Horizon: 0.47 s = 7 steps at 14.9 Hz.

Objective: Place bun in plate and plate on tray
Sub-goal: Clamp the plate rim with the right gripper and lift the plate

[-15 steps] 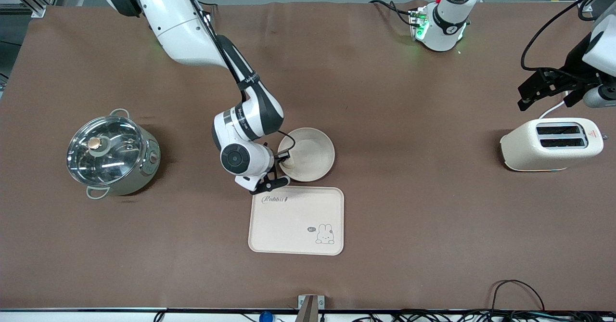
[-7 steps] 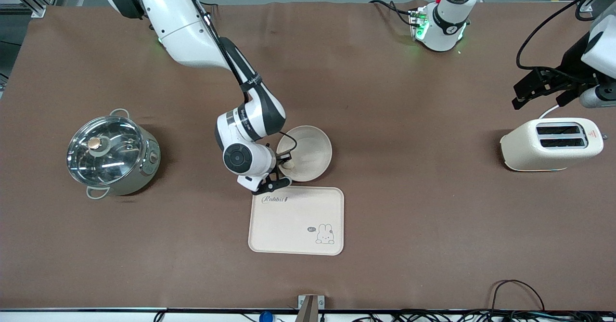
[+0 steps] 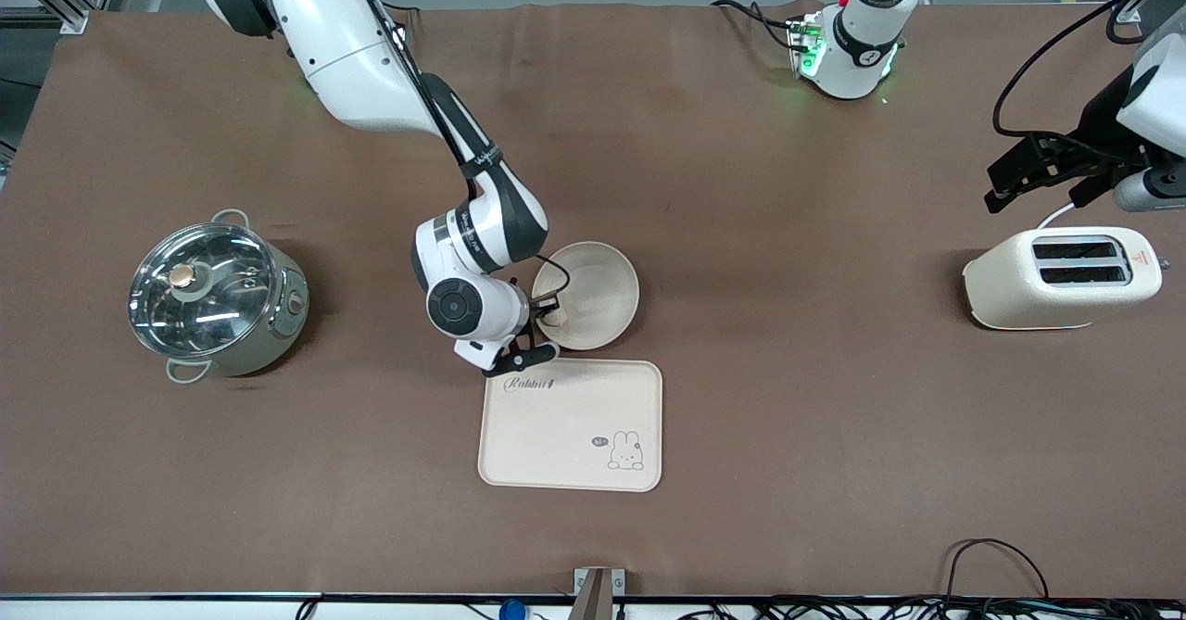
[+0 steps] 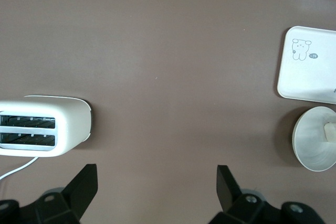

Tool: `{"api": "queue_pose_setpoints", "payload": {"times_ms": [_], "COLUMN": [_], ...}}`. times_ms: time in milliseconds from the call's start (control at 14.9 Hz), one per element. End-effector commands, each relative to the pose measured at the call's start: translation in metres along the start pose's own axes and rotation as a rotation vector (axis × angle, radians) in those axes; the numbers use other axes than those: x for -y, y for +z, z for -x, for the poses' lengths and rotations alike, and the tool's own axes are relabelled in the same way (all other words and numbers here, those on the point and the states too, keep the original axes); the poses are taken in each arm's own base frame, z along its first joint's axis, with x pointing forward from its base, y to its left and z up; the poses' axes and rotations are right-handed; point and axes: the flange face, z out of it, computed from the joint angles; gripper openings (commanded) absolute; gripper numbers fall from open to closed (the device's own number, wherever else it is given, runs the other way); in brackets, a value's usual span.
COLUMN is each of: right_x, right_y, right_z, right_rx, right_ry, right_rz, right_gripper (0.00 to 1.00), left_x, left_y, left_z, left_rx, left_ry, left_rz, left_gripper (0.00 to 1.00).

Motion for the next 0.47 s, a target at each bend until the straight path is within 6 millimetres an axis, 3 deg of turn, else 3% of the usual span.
{"api": "queue_pose_setpoints", "payload": {"times_ms": [0,202,404], "right_x": [-0.0051,-0.0042,-0.0022], "right_y": [0.0191,0.0204,0.021], "right_z": [-0.0032,-0.0031,-0.0025], "right_rx": [0.008,0.009,0.01], "right_ry": [0.007,0.009,0.009], "right_rz": [-0.017,-0.02,-0.02], "right_gripper": [0.24,0.22,0.06], "left_x": [0.0026,0.0031,0.0032], "left_y": [-0.0057,-0.0057,-0.0057], "left_z": [-0.0014,-0.0015,-0.0015], "left_rx": [0.007,0.006,0.006], "left_ry": [0.015,0.015,0.015], "left_rz": [0.017,0.013,0.011], "left_gripper": [1.0,1.0,1.0]}}
